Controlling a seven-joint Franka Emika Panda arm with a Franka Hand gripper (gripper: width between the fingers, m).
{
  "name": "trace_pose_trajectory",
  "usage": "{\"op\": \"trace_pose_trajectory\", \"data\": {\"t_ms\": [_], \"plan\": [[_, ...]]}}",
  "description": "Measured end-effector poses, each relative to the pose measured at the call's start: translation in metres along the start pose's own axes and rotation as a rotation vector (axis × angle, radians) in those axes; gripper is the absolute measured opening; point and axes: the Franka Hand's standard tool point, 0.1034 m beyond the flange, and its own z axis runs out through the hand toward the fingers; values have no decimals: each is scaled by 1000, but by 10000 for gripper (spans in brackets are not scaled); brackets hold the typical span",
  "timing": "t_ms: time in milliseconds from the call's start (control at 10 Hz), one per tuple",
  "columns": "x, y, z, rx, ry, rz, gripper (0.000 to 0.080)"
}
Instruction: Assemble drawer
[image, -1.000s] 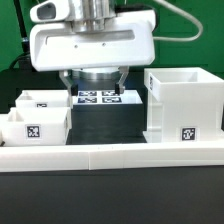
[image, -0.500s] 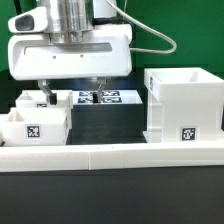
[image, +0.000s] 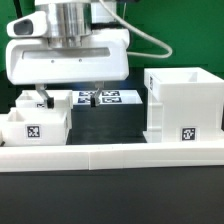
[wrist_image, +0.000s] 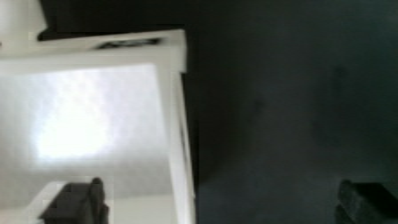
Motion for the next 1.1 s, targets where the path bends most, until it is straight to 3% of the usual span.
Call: {"op": "trace_pose_trajectory", "data": {"t_ms": [600,1000,1100], "plan": [[-16,15,30,-16,-33,-48,649],[-19,16,34,-17,-41,-56,649],[-19,16,34,-17,-41,-56,559]]}}
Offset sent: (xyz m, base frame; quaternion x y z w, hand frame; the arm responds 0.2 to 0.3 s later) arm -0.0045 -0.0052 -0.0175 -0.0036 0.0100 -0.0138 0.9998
